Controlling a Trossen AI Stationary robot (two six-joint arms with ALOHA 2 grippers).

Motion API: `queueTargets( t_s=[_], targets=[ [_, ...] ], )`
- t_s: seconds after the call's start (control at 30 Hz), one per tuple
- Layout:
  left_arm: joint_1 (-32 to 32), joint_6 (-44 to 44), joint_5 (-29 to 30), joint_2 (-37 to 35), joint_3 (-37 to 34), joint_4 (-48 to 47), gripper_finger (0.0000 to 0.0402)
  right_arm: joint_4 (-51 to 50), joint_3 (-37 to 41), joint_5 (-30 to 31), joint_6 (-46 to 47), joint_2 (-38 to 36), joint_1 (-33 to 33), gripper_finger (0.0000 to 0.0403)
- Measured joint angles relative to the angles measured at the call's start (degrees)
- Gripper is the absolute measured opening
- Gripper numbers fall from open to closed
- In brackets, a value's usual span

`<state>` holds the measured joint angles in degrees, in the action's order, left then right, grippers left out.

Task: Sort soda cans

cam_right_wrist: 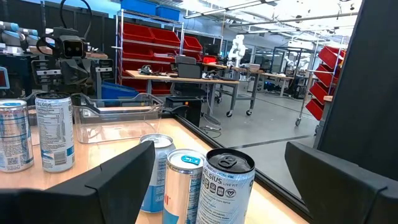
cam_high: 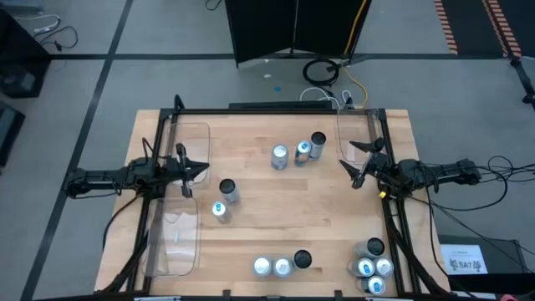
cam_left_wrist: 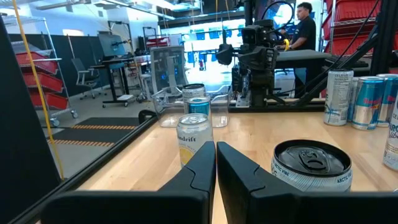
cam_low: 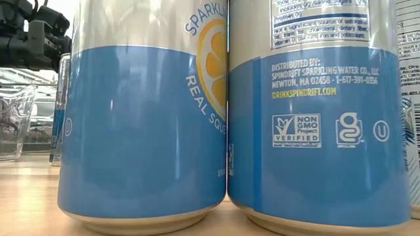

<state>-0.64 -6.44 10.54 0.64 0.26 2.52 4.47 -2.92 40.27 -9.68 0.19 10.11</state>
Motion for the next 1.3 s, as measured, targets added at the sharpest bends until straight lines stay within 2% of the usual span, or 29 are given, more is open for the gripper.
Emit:
queueTargets(
  t_s=[0.5,0.57,0.7,0.77,0.93,1.03,1.13,1.3],
  targets=[
    [0.02,0.0,-0.01,-0.02,0.0,0.0,0.0027,0.56,0.0,-0.02,0.57,0.0,0.0,0.0354],
    [0.02,0.0,0.0,-0.01,0.0,-0.01,0.0027,2.22,0.0,-0.01,3.6,0.01,0.02,0.0354],
    [0.0,0.0,-0.01,0.0,0.01,-0.02,0.0027,4.66,0.0,-0.04,16.25,0.02,0.02,0.0354],
    [0.01,0.0,0.0,-0.02,0.0,-0.02,0.0027,7.1,0.0,0.0,18.71,0.02,-0.04,0.0354],
    [0.0,0.0,0.01,-0.02,0.0,-0.02,0.0027,18.31,0.0,0.8,18.69,0.02,-1.61,0.0354],
    [0.02,0.0,-0.01,-0.02,0.0,-0.02,0.0027,23.4,-0.02,0.79,13.26,0.02,-2.97,0.0354],
    [0.01,0.0,-0.02,-0.01,0.0,-0.02,0.0027,24.87,-0.01,0.78,8.28,0.02,-3.77,0.0354],
    [0.0,0.0,-0.01,-0.02,0.0,-0.02,0.0027,24.21,-1.23,0.2,12.06,1.32,-4.15,0.0353]
  ],
)
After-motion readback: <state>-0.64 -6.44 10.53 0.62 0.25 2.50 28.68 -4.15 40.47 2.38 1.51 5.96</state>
